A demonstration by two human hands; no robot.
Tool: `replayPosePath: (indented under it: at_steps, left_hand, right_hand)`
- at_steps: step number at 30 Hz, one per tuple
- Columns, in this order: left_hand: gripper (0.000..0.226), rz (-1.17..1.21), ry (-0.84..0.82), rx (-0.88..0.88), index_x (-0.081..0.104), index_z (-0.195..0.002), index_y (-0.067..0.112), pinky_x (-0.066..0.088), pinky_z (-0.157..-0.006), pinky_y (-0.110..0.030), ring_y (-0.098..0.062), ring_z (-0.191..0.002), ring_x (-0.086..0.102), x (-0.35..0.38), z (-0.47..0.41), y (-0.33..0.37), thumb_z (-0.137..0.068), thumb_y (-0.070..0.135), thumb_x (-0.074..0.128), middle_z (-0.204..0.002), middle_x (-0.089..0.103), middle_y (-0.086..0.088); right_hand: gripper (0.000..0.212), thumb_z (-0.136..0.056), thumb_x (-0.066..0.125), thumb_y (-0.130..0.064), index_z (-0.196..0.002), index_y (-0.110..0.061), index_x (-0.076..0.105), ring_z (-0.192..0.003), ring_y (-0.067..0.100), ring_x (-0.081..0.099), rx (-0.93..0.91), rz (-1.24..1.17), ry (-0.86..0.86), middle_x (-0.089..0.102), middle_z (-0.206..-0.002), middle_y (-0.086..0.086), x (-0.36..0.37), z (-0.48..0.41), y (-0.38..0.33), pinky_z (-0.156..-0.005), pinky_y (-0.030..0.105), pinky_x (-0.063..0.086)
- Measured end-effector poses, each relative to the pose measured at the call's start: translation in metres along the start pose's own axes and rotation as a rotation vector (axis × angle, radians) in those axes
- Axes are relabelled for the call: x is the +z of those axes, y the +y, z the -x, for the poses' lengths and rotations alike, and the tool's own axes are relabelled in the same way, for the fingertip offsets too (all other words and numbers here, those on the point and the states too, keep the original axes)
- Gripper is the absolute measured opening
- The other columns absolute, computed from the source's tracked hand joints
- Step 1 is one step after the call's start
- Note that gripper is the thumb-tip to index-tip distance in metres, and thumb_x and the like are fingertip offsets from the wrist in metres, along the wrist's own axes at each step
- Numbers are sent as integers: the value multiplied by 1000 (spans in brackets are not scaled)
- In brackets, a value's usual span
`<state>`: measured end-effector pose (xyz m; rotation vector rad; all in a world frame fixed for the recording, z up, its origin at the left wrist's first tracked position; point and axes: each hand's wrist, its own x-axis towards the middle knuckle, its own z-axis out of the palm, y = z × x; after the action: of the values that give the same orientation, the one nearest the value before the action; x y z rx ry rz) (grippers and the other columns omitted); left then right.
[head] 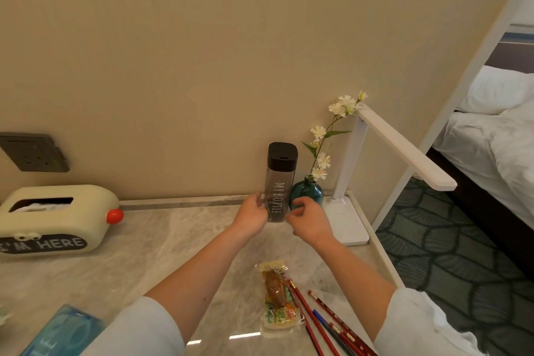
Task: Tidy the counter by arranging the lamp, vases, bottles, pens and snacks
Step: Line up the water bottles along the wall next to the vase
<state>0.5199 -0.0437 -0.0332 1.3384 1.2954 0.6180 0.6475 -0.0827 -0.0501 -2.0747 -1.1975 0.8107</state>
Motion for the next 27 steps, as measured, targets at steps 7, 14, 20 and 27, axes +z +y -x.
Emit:
replayPosePath:
  at_steps: [7,14,20,27]
  left_hand:
    - [39,-17,-41,-46,50,-131,14,48,-100,-38,-22,-111,58,2,-7,-11,-93,5,47,-122,62,-8]
    - [48,-17,-52,-61,43,-138,11,47,-95,-34,-24,-112,58,5,-11,-14,-92,1,43,-121,62,-10]
    - [49,-5,-19,-62,39,-140,10,46,-100,-36,-23,-115,53,5,-5,-10,-93,4,48,-130,53,-11]
    - [42,21,55,-7,44,-136,10,43,-105,-44,-17,-107,48,2,28,-18,-94,9,50,-120,50,-5]
  right_hand:
    - [51,-86,60,-10,-136,-11,50,-108,23,62,31,-64,-44,65,-120,6,8,-5,-1,-95,44,53]
    - [51,-87,56,-6,-137,-9,50,-115,26,60,16,-44,-42,63,-127,10,8,-8,1,-98,43,51]
    - [54,-87,58,-7,-140,-9,47,-117,25,59,13,-54,-47,62,-129,10,6,-4,2,-99,42,50]
    - [46,-88,62,-13,-132,-17,52,-106,15,60,-6,-207,-13,64,-118,1,-1,34,8,-95,40,54]
